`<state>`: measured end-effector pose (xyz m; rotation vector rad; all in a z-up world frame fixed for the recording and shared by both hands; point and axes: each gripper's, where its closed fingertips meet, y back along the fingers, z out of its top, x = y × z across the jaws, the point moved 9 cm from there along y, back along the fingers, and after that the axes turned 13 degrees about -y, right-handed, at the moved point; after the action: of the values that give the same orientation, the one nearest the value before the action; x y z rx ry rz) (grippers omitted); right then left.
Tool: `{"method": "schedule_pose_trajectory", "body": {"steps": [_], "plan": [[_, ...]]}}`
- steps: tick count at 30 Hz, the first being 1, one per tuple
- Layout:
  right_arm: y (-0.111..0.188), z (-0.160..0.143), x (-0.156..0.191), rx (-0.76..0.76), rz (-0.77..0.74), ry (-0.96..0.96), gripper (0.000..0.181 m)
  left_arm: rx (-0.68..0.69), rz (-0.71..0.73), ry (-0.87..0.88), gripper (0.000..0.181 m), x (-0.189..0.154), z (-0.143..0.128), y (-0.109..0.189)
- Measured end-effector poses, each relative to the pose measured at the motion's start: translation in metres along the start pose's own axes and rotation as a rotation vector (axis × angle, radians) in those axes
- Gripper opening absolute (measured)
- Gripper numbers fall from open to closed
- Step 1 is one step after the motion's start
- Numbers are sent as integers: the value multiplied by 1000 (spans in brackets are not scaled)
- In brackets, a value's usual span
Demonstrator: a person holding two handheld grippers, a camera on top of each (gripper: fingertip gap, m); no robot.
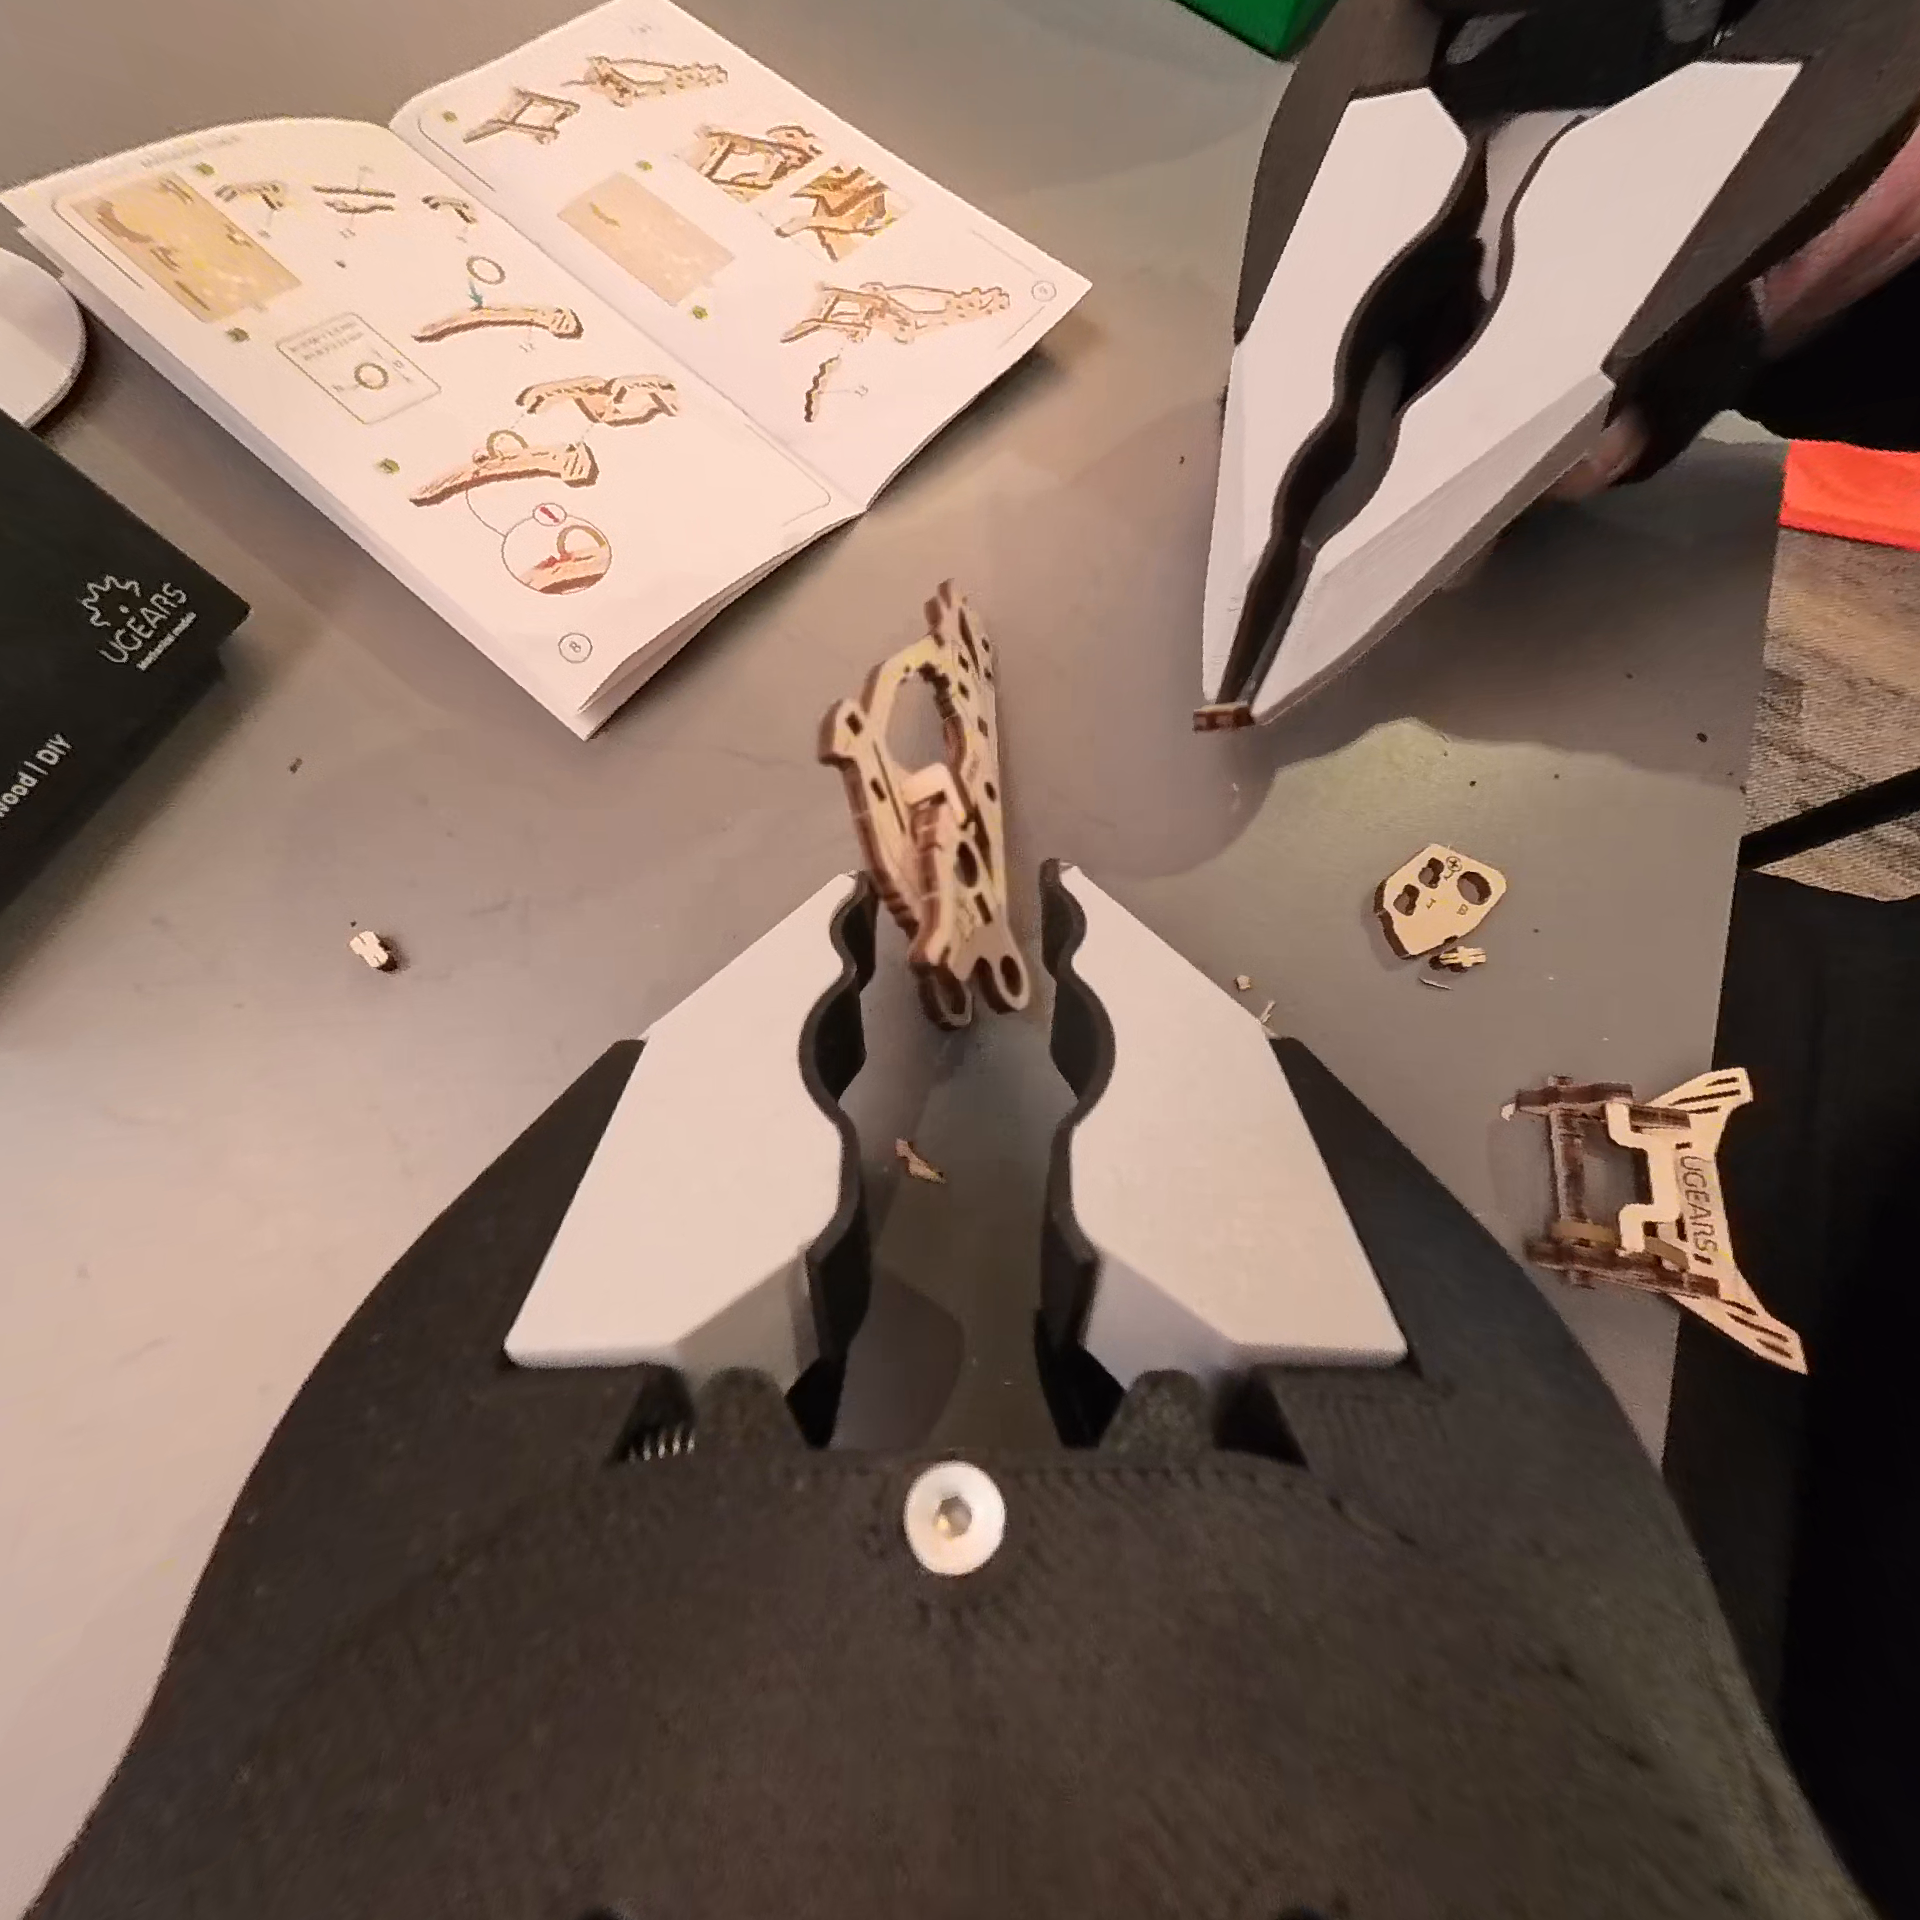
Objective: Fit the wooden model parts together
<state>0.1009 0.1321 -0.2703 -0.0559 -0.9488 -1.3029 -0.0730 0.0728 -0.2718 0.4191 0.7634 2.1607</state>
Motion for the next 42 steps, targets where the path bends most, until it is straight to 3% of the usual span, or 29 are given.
{"method": "schedule_pose_trajectory", "body": {"steps": [1, 11, 42], "plan": [[0, 0, 0, -1, 0, -3, 2, 1, -3, 1, 30, 0, 0, 0], [0, 0, -2, 3, 8, -23, 2, 5, 0, -16, 22, 1, 0, -2], [3, 3, -9, -21, 17, -85, 1, 12, -10, -7, 23, 2, -1, -3]]}}
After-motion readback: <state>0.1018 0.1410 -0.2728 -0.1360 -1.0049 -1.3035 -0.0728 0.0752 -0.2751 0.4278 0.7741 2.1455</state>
